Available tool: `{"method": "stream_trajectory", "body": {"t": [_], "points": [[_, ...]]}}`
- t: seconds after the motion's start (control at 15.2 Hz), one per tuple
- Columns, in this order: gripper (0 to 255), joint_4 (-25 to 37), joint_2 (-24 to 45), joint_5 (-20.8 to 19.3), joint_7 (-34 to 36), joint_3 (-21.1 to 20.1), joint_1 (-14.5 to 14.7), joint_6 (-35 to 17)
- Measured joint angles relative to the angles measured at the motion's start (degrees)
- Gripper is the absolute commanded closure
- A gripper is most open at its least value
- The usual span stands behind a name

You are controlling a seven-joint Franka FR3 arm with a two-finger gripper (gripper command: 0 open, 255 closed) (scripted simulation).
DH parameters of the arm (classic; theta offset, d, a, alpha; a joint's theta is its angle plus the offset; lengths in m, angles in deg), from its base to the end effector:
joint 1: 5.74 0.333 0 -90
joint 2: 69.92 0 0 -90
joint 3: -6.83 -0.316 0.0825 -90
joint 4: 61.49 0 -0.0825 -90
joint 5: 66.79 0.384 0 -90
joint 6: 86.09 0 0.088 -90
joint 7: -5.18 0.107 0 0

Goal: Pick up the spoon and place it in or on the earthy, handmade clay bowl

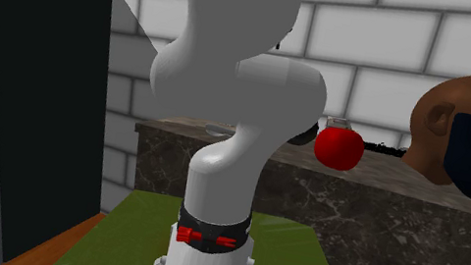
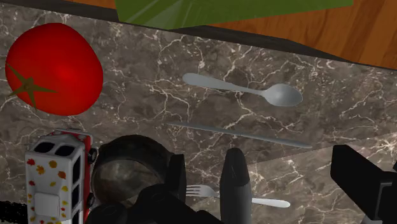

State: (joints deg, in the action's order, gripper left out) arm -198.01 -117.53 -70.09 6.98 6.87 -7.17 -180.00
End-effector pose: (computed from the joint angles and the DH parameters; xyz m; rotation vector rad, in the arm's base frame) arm 0.3013 -0.0136 0.5980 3.0807 -0.0854 0.1348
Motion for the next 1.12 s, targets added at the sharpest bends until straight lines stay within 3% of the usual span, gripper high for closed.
{"method": "stream_trajectory", "body": {"t": [0.13, 0.4, 0.79, 1.12], "points": [[0, -0.94, -0.02, 0.21, 0.65, -0.34, -0.01, -0.95], [0, -7.37, -0.23, 1.43, 4.89, -2.48, -0.18, -7.63], [0, -15.85, 3.12, 3.93, 13.01, -7.26, -0.02, -20.28], [0, -19.91, 10.52, 5.33, 20.16, -11.83, -0.41, -32.35]]}}
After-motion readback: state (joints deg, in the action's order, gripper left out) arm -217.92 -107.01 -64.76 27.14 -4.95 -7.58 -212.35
